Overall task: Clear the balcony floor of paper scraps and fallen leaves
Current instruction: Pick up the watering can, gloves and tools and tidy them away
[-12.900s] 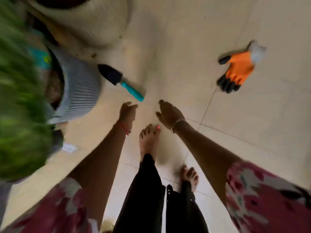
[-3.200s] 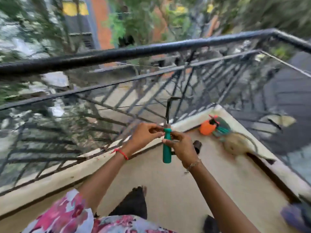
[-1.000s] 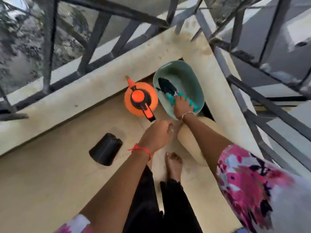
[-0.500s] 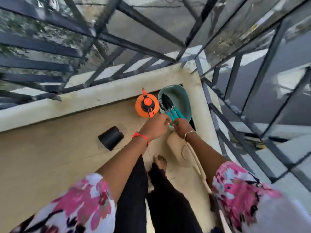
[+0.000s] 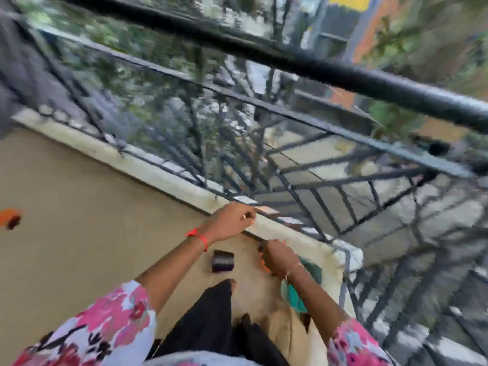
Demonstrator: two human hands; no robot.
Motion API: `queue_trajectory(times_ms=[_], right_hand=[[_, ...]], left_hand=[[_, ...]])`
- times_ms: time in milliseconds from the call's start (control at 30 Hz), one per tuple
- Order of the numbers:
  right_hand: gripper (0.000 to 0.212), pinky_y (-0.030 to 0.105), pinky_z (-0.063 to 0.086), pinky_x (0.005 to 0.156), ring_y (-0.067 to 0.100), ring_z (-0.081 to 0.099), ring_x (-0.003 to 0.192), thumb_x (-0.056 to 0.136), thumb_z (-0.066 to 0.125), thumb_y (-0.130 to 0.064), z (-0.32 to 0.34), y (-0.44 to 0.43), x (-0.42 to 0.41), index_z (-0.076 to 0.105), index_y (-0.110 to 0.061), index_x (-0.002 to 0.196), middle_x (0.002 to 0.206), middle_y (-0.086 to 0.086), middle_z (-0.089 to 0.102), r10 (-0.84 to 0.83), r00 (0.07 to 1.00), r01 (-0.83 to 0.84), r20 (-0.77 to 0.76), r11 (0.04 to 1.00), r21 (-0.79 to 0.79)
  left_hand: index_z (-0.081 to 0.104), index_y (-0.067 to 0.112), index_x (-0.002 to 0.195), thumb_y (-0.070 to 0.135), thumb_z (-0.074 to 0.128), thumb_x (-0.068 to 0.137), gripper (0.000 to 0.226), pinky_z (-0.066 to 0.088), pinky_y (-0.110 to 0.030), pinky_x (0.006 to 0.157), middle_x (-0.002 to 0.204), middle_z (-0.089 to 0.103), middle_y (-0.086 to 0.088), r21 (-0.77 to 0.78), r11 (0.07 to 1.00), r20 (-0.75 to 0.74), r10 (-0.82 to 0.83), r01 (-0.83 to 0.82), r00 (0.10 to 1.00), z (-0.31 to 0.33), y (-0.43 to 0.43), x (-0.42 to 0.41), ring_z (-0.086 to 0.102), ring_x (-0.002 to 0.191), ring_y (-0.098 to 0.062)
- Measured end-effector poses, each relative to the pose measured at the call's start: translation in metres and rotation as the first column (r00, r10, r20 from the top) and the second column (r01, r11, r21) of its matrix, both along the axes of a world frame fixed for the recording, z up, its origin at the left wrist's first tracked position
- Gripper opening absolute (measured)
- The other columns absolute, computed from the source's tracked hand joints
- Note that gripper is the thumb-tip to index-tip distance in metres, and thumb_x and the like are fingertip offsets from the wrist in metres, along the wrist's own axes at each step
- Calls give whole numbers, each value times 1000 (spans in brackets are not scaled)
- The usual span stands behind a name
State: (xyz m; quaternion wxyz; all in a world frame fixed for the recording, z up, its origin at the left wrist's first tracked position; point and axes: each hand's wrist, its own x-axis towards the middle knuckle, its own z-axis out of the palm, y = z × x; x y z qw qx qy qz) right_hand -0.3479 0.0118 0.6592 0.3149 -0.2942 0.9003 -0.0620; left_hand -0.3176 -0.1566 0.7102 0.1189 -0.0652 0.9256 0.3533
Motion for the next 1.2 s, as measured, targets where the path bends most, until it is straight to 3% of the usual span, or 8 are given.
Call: queue_trajectory(times_ms=[133,267,500,733,833,967,1200], right_hand=[[34,30,43,90,30,56,111,90,41,-7,26,-53,13,60,-10,118,121,17,60,193,981,-194,-14,978,-70],[33,28,42,89,29,57,110,91,42,-9,38,-121,43,61,-11,118,117,15,63,404,915,-402,2,910,-103],[26,27,42,83,28,60,101,90,48,-7,25,-207,127,67,-10,107,104,14,67,623,780,-601,60,772,-205],[24,30,42,85,33,57,102,89,48,-5,4,-292,228,66,-5,106,104,20,65,713,682,-688,160,701,-188],[25,29,42,87,29,57,105,92,46,-7,1,-339,269,64,-4,109,112,16,64,709,686,-685,166,705,-182],[25,27,41,87,27,56,104,94,46,-12,0,-392,310,61,-3,113,116,15,59,739,654,-714,163,674,-190],[25,28,43,88,26,55,104,95,45,-13,-8,-497,311,62,-4,112,115,14,57,751,641,-734,158,660,-160]], left_hand=[[67,12,104,21,56,91,19,47,-30,85,104,68,-6,-11,963,-33,270,-270,962,15,-42,80,62,96,-20],[66,11,101,20,54,91,18,49,-34,86,103,67,-7,-3,860,36,510,-510,859,3,-69,171,62,95,-22],[66,12,107,20,53,94,19,47,-31,89,109,66,-6,-5,659,226,734,-752,641,-38,-86,303,61,100,-21],[64,10,112,16,49,95,23,41,-24,86,117,62,-6,-51,470,280,854,-881,439,-48,-136,419,58,105,-20],[58,11,120,19,48,96,27,38,-26,93,125,57,-7,-69,398,271,890,-915,367,-53,-171,466,53,115,-22],[51,6,129,18,48,97,34,32,-24,100,132,51,-8,-83,346,220,921,-934,322,-53,-220,506,45,125,-24],[53,6,126,18,50,97,32,30,-22,100,132,52,-10,-40,301,190,938,-953,289,-70,-324,513,45,123,-23]])
